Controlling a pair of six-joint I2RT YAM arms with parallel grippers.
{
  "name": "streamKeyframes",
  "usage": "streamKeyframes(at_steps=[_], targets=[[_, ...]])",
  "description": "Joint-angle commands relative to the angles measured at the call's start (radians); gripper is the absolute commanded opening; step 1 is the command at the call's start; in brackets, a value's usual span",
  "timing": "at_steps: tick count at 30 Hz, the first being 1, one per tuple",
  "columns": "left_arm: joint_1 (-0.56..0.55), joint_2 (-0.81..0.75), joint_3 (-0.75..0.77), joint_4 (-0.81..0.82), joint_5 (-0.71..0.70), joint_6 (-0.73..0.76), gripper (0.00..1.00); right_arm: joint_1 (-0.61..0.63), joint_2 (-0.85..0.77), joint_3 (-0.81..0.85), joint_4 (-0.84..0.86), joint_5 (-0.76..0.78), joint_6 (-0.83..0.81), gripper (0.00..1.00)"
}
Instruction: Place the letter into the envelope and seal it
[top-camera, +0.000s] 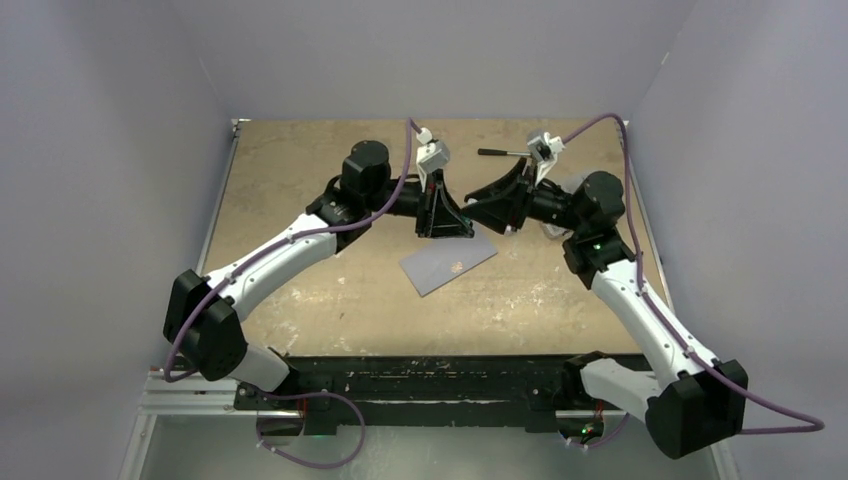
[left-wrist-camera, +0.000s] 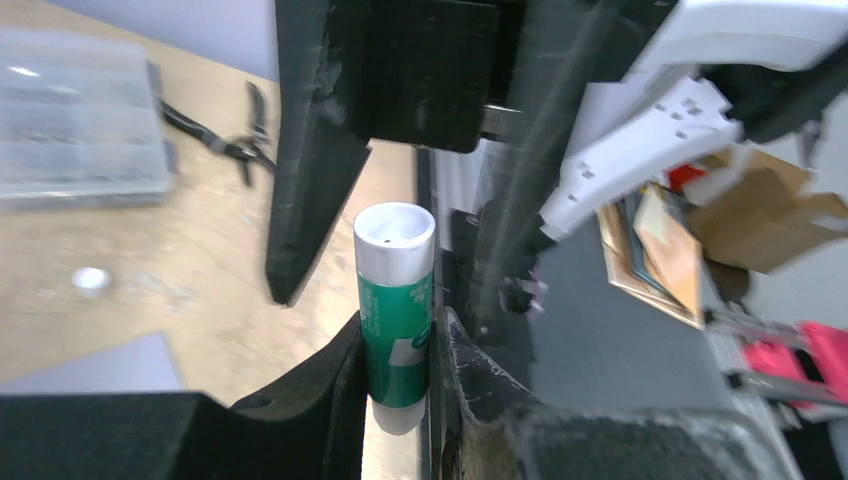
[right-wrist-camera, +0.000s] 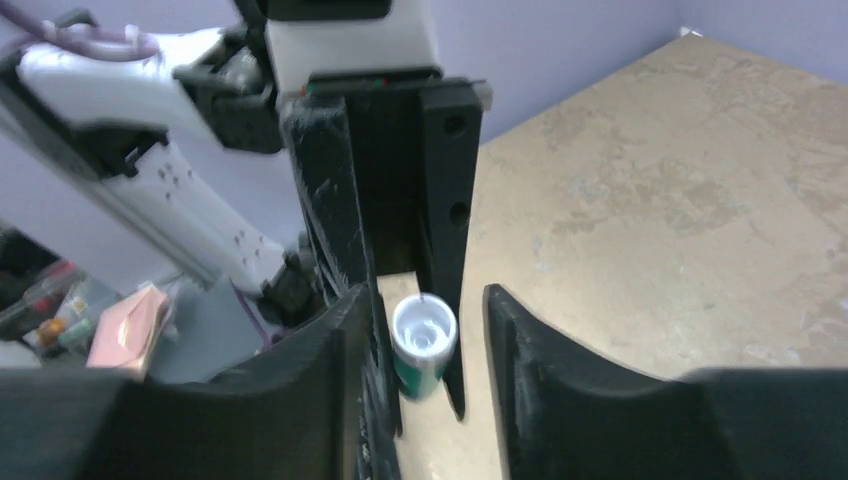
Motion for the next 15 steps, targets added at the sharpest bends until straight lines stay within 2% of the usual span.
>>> streamKeyframes(at_steps=[1,2,3,6,8,11,15], targets=[[-0.009,-0.01,0.085,-0.103,-0.209,0.114,0.0,0.025,0.063,0.149,-0.222,0.276,-0.029,0.7],[-0.008,-0.011,0.085,-0.131,-0.289,0.141,0.0,0.025,0.073,0.17,-0.276,0.398,0.015,0.78],[-0.008,-0.015,0.079,-0.159,-0.377,0.165,0.0,0.025,0.086,0.187,-0.325,0.476,0.059,0.81],[-0.011,-0.036,0.051,-0.171,-0.55,0.259,0.0,0.034,0.145,0.246,-0.436,0.591,0.147,0.83],[-0.01,-0.045,0.039,-0.17,-0.608,0.33,0.0,0.051,0.19,0.293,-0.501,0.65,0.16,0.82],[-0.011,-0.027,0.073,-0.235,-0.635,0.459,0.0,0.085,0.239,0.355,-0.528,0.649,0.172,0.77],[-0.01,0.042,0.18,-0.402,-0.666,0.586,0.0,0.107,0.294,0.454,-0.595,0.611,0.178,0.73]])
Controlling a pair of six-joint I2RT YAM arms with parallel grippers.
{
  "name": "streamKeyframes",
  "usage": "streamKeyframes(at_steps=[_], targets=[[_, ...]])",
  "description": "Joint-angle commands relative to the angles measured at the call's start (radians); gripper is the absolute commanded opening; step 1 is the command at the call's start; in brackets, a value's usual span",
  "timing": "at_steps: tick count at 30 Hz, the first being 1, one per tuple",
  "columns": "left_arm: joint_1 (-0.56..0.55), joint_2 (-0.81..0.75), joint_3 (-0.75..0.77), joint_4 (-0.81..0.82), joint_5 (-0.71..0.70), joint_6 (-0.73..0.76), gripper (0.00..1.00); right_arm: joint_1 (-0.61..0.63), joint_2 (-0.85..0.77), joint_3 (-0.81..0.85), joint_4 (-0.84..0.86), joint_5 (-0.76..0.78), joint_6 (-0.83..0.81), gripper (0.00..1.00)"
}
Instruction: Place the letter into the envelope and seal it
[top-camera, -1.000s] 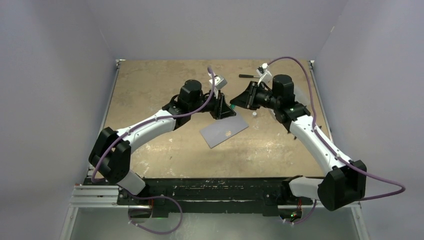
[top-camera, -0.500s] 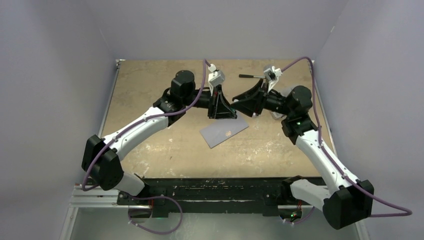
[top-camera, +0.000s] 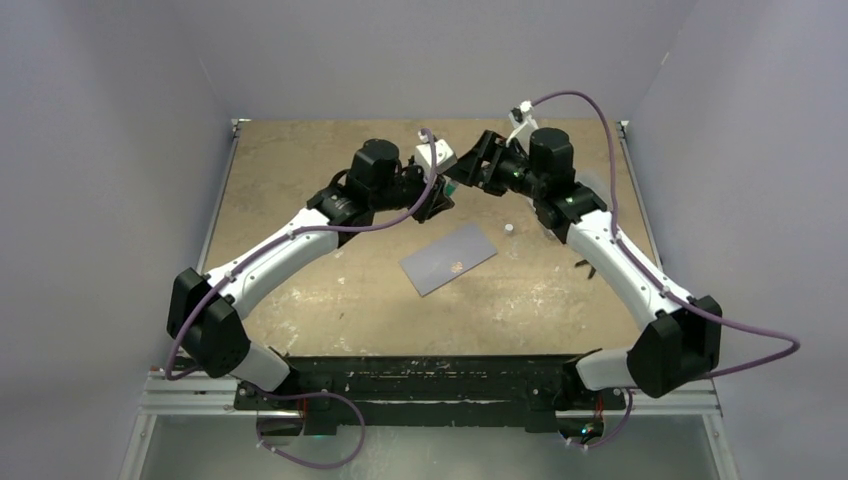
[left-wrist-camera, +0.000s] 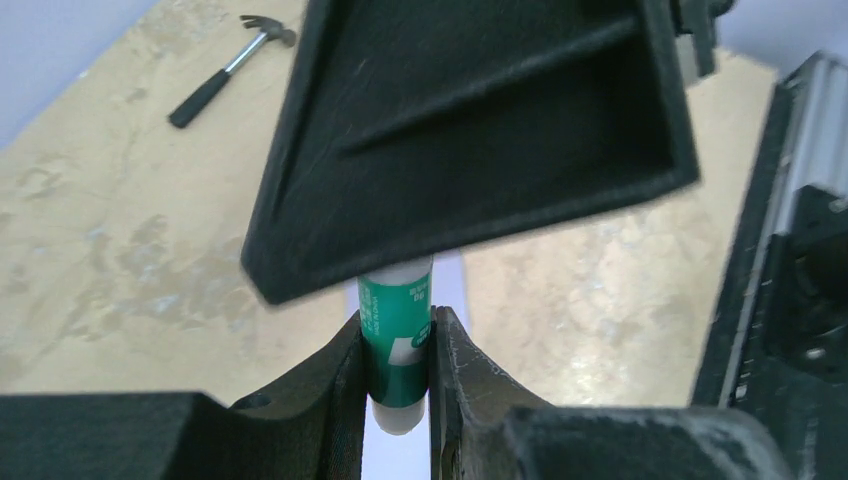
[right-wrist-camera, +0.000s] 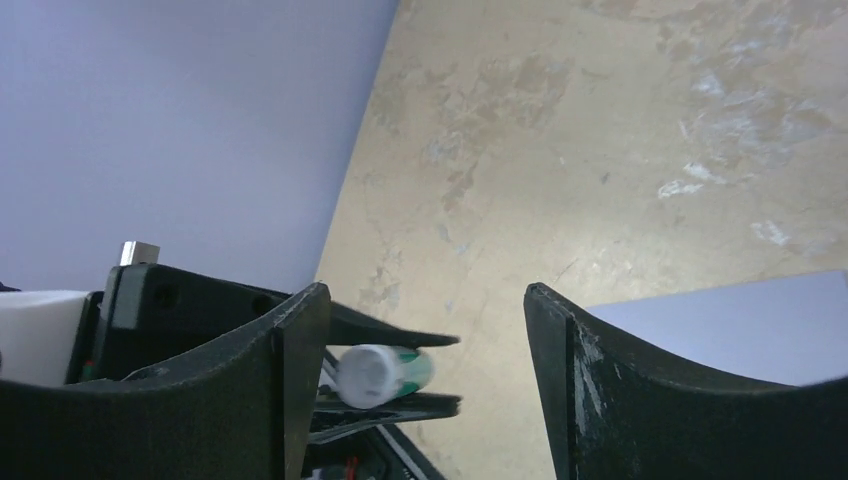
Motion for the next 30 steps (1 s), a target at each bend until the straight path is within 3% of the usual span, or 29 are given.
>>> streamKeyframes(at_steps=[1,3,9,12,16,22,26,30], targets=[[-0.005,0.051,0.137,-0.176,-0.102,0.225,0.0,0.025,0.016,0.128,-0.087,0.013,0.036,0.72],[-0.005,0.062,0.162,-0.219,-0.132,0.262,0.0,0.025,0.023,0.146,-0.108,-0.006,0.043,0.68],[-0.003,0.051,0.167,-0.232,-0.177,0.303,0.0,0.025,0.039,0.154,-0.173,-0.046,0.05,0.4],[-0.003,0.051,0.163,-0.225,-0.178,0.292,0.0,0.025,0.037,0.147,-0.162,-0.061,0.051,0.4],[-0.003,0.043,0.147,-0.197,-0.16,0.273,0.0,0.024,0.048,0.147,-0.17,-0.057,0.034,0.56],[-0.003,0.043,0.148,-0.184,-0.142,0.254,0.0,0.024,0.07,0.136,-0.155,-0.078,0.018,0.55],[-0.003,0.043,0.153,-0.184,-0.14,0.251,0.0,0.025,0.067,0.126,-0.133,-0.085,0.026,0.38],[0.002,0.055,0.172,-0.215,-0.101,0.211,0.0,0.025,0.033,0.093,-0.06,-0.125,0.029,0.06]])
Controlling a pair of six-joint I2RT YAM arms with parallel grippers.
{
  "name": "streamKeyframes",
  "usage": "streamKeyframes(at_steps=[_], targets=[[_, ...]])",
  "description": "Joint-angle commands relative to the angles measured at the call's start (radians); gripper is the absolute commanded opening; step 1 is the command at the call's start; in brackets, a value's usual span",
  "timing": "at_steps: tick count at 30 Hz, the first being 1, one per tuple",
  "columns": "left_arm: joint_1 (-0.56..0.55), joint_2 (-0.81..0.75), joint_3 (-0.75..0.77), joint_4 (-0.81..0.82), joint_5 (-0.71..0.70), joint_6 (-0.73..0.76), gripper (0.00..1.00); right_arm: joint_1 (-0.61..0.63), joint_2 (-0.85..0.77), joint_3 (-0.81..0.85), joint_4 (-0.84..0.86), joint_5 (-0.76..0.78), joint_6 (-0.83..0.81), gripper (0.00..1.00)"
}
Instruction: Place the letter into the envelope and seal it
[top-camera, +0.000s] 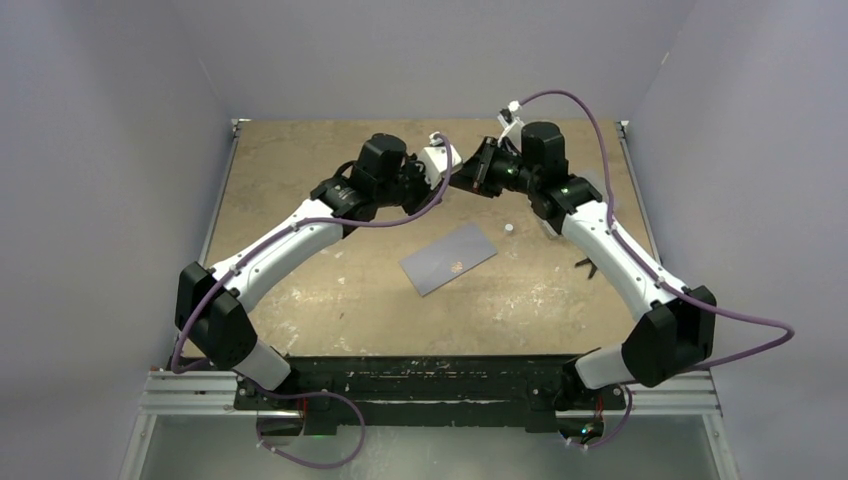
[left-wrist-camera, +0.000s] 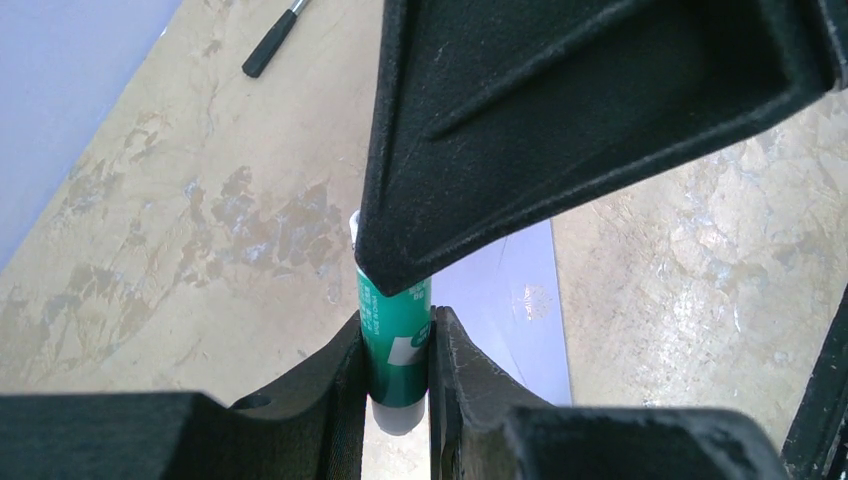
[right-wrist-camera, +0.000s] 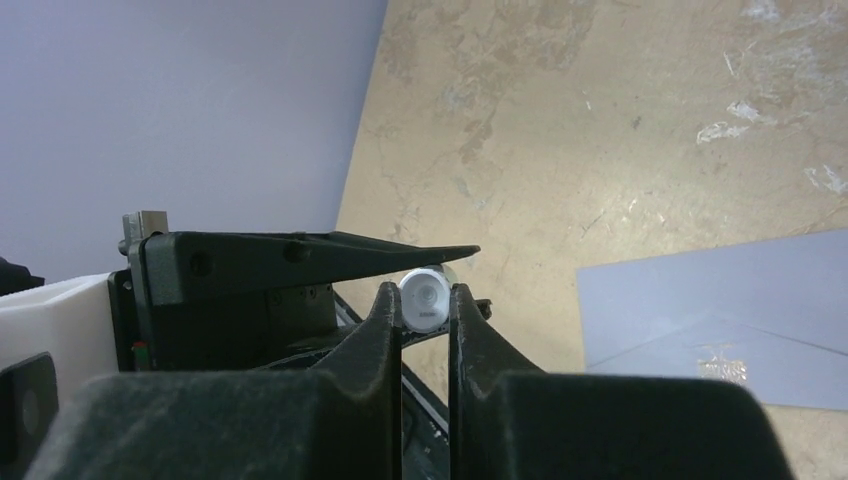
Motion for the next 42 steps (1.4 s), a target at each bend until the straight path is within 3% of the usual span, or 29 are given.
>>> streamKeyframes(at_steps=[1,5,11,13,15,17,18,20,21,22,24,28,31,38,42], targets=[[0.008,0.001,0.065,-0.022,0.094,-0.058,0.0,-0.002,-0.057,-0.037,0.138,-0.074,-0.006,0.0],[0.031,0.047,0.129,-0.172,0.356,-0.103,0.0,-0.004,-0.137,-0.127,0.315,-0.202,-0.259,0.0],[0.031,0.073,0.143,-0.32,0.676,-0.062,0.0,-0.005,-0.285,-0.347,0.678,-0.716,-0.456,0.0],[0.031,0.052,0.135,-0.329,0.738,-0.034,0.0,-0.005,-0.269,-0.315,0.616,-0.853,-0.517,0.0],[0.032,0.03,0.128,-0.299,0.77,-0.033,0.0,-0.004,-0.243,-0.232,0.381,-0.903,-0.697,0.0],[0.031,0.014,0.122,-0.258,0.757,-0.05,0.0,-0.004,-0.234,-0.173,0.25,-0.773,-0.756,0.04],[0.031,0.006,0.116,-0.23,0.735,-0.063,0.0,-0.004,-0.24,-0.177,0.266,-0.67,-0.706,0.18],[0.032,-0.007,0.096,-0.168,0.656,-0.097,0.0,-0.004,-0.257,-0.208,0.356,-0.41,-0.534,0.55],[0.032,-0.013,0.083,-0.131,0.599,-0.116,0.0,-0.004,-0.264,-0.222,0.394,-0.271,-0.451,0.68],[0.033,-0.022,0.063,-0.095,0.554,-0.14,0.0,-0.004,-0.267,-0.228,0.409,-0.185,-0.354,0.75],[0.033,-0.033,0.046,-0.042,0.461,-0.156,0.0,-0.003,-0.261,-0.217,0.381,-0.039,-0.24,0.77],[0.033,-0.055,0.027,0.005,0.309,-0.15,0.0,0.006,-0.235,-0.22,0.362,0.048,-0.081,0.77],[0.033,-0.06,0.028,0.011,0.262,-0.132,0.0,0.017,-0.178,-0.155,0.256,0.091,-0.082,0.74],[0.033,-0.032,0.065,-0.046,0.237,-0.101,0.0,0.053,-0.095,-0.058,0.214,0.052,-0.1,0.74],[0.033,-0.031,0.07,-0.052,0.232,-0.1,0.0,0.074,-0.061,-0.029,0.152,0.092,-0.127,0.67]])
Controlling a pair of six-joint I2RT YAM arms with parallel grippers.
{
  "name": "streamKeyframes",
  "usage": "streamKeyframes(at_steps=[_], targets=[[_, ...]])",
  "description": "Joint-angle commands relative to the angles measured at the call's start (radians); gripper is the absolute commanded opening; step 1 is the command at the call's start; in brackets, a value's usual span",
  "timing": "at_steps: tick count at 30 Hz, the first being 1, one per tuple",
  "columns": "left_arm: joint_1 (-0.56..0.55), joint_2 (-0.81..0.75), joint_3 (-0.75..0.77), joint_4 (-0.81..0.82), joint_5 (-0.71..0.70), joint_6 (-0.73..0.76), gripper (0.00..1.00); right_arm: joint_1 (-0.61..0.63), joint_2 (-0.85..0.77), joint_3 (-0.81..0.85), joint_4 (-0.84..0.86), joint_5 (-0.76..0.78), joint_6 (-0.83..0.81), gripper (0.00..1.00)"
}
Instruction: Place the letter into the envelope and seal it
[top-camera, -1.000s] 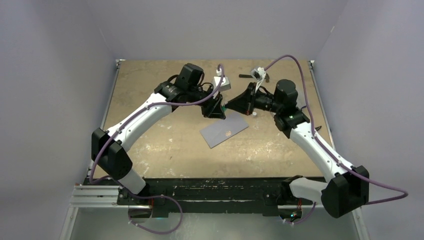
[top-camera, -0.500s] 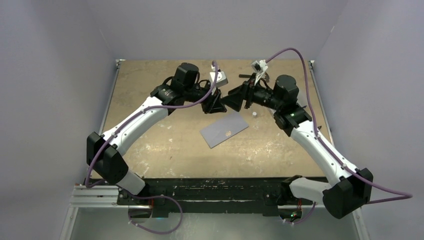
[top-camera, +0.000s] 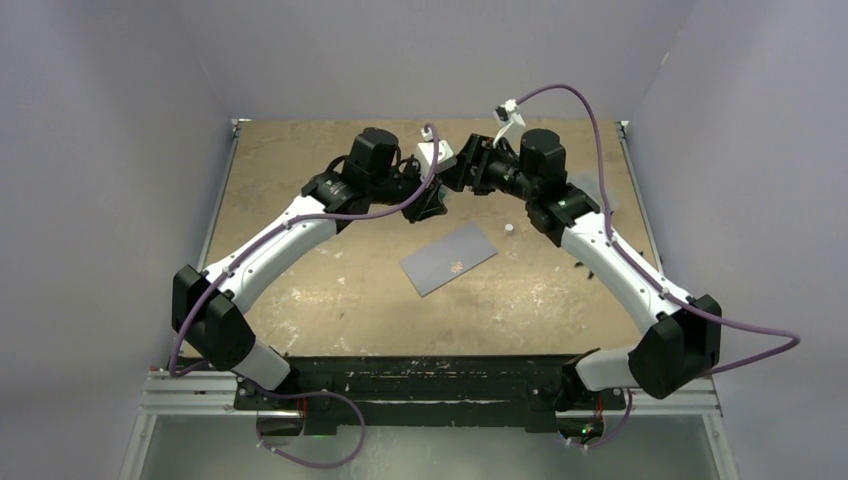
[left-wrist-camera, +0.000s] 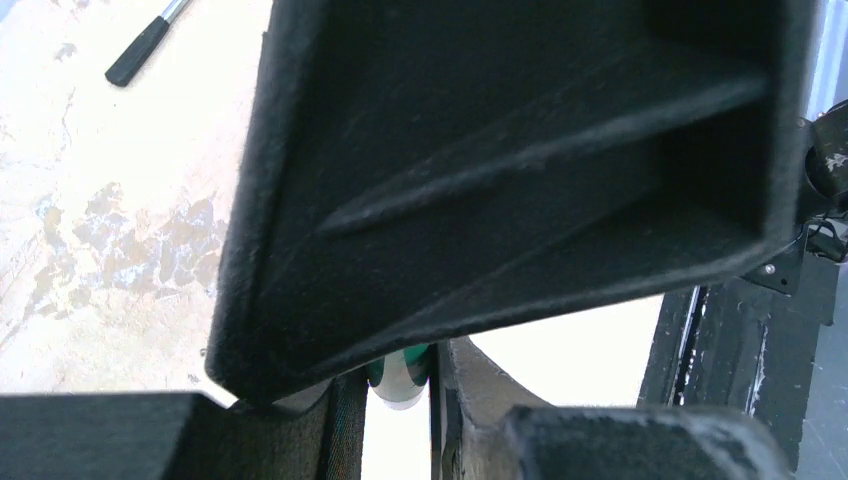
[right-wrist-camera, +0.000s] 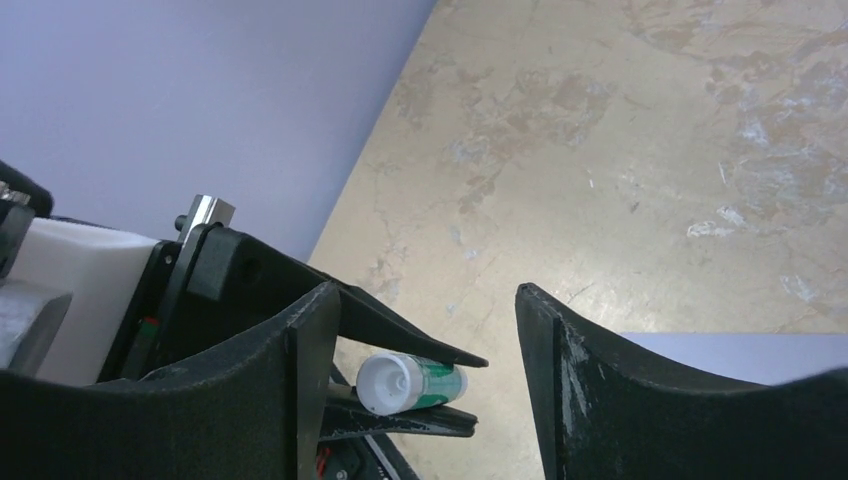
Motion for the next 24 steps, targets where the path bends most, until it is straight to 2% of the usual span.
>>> streamKeyframes(at_steps=[1,3,5,10,15,17,21,24], targets=[[-0.002,-0.019,0.038,0.011,-0.019,0.02,0.0,0.024,0.006,0.06,-0.05,0.053,-0.015,0.62],[-0.002,-0.019,0.04,0.007,-0.022,0.016,0.0,0.025,0.003,0.06,-0.051,0.062,-0.016,0.53],[-0.002,-0.017,0.043,0.004,-0.034,0.011,0.0,0.025,0.003,0.062,-0.059,0.055,-0.018,0.51],[-0.002,-0.014,0.048,0.004,-0.074,-0.006,0.0,0.026,-0.01,0.066,-0.083,0.032,-0.029,0.63],[-0.001,-0.012,0.049,0.008,-0.102,-0.019,0.0,0.026,-0.023,0.054,-0.096,0.019,-0.035,0.63],[0.0,-0.012,0.053,0.009,-0.101,-0.023,0.0,0.026,-0.023,0.044,-0.099,0.022,-0.039,0.58],[0.002,-0.015,0.059,0.014,-0.096,-0.035,0.0,0.026,-0.013,0.044,-0.091,0.016,-0.039,0.39],[0.007,-0.02,0.062,0.015,-0.082,-0.04,0.0,0.027,-0.012,0.051,-0.095,0.03,-0.036,0.29]])
